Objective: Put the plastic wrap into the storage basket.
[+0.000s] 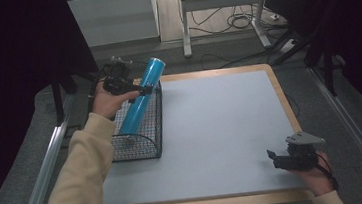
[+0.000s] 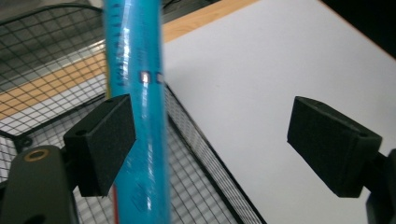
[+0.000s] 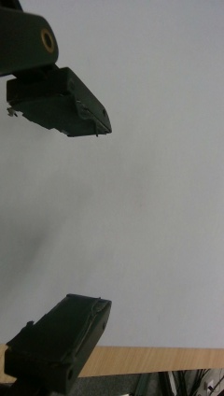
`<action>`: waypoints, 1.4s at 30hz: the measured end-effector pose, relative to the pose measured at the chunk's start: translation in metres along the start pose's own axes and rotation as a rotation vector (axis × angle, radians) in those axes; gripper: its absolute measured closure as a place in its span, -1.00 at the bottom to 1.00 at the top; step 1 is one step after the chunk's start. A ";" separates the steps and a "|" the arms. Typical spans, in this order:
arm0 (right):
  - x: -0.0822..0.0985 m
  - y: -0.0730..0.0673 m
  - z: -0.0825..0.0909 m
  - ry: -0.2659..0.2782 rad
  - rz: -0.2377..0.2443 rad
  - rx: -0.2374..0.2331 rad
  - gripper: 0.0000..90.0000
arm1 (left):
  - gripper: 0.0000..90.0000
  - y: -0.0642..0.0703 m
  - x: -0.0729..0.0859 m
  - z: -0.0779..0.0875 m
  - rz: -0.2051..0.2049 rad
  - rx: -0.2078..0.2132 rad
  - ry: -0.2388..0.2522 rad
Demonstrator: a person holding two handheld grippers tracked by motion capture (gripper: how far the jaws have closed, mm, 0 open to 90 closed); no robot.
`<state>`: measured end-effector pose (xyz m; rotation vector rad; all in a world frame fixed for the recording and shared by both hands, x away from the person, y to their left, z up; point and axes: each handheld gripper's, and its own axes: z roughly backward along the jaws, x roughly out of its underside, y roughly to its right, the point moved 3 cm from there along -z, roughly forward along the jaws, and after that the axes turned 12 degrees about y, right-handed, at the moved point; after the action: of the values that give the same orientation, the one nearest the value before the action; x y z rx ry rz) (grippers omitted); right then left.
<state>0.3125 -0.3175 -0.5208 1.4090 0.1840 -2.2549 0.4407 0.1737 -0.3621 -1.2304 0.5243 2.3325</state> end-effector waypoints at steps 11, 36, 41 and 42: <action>-0.006 -0.005 -0.001 0.007 0.019 -0.005 -0.70 | -0.64 0.040 0.029 0.040 -0.037 0.086 0.070; -0.005 -0.005 0.001 0.010 0.025 -0.006 -0.70 | -0.57 0.092 0.101 0.050 -0.103 0.211 0.098; -0.006 -0.006 0.002 0.015 0.024 -0.006 -0.70 | -0.57 0.090 0.104 0.044 -0.086 0.205 0.097; -0.006 -0.006 0.002 0.015 0.023 -0.006 -0.70 | -0.57 0.089 0.105 0.043 -0.086 0.207 0.096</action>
<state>0.3101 -0.3113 -0.5153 1.4179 0.1787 -2.2236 0.3102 0.1445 -0.4162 -1.2449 0.7110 2.0973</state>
